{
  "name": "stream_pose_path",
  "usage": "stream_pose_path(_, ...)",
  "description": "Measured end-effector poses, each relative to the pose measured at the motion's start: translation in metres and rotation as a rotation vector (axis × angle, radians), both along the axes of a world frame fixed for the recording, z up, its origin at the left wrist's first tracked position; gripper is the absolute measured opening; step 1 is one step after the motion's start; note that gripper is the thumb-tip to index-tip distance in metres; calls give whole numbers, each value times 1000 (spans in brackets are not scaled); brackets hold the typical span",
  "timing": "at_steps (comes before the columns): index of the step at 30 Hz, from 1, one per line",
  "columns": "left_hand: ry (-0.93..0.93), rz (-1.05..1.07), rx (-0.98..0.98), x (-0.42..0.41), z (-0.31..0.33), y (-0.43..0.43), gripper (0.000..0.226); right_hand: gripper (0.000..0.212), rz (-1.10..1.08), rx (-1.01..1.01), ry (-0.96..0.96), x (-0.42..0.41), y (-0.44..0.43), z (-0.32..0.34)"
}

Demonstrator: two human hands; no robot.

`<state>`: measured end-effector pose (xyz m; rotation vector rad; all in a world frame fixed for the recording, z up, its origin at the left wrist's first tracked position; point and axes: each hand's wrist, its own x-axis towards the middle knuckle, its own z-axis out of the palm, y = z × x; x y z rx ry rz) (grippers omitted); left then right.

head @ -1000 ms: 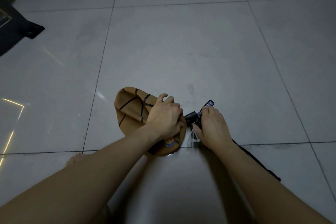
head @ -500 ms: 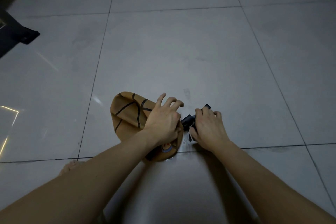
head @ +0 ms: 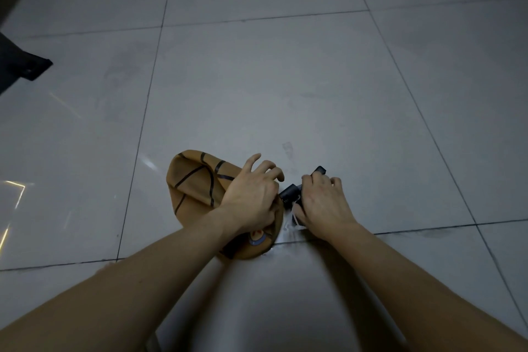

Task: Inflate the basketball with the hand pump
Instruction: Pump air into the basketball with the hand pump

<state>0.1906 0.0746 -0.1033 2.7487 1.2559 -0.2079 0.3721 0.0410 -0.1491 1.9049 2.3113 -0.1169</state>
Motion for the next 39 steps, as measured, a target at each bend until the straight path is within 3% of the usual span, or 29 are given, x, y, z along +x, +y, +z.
stream_pose_path(16,13,13,-25,0,2,1,31,36,58,-30,-179,0,5,2)
stream_pose_path(32,-4,63,-15,1,1,2,31,31,23,-50,-6,-1,5,3)
stream_pose_path(39,7,67,15,1,-2,3,34,21,61,-95,-45,-3,4,13)
